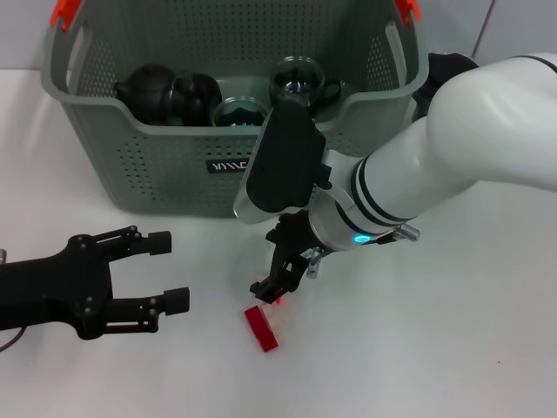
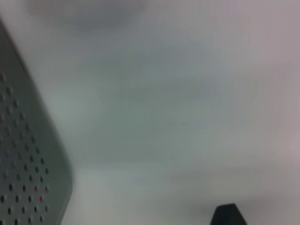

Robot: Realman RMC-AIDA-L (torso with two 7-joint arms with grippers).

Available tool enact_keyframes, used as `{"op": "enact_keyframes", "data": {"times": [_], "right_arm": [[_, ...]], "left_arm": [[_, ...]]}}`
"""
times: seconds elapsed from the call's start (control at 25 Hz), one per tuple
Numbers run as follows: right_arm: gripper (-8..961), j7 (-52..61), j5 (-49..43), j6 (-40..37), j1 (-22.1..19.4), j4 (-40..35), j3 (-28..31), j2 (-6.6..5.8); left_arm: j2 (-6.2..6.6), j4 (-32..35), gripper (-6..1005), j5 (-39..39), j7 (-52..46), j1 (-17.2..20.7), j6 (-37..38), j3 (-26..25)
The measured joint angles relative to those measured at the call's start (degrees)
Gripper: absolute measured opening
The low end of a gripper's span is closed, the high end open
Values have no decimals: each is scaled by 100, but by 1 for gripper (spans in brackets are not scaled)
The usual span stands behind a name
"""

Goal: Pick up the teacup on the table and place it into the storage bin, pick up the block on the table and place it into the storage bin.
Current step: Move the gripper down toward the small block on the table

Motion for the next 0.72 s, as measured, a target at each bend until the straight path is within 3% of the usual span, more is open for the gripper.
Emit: {"op": "enact_keyframes", "data": {"times": [0.24, 0.48, 0.72], "right_arm": [[850, 13, -6, -177, 53, -6, -10, 4], [681, 88, 2, -220, 87, 8, -10, 1], [655, 88, -17, -181, 90, 28, -6, 2]], "left_arm": [[0, 0, 892, -17, 0, -19, 26, 0], [0, -8, 892, -14, -1, -51, 16, 0], [7, -28, 892, -10, -1, -73, -4, 0]]}}
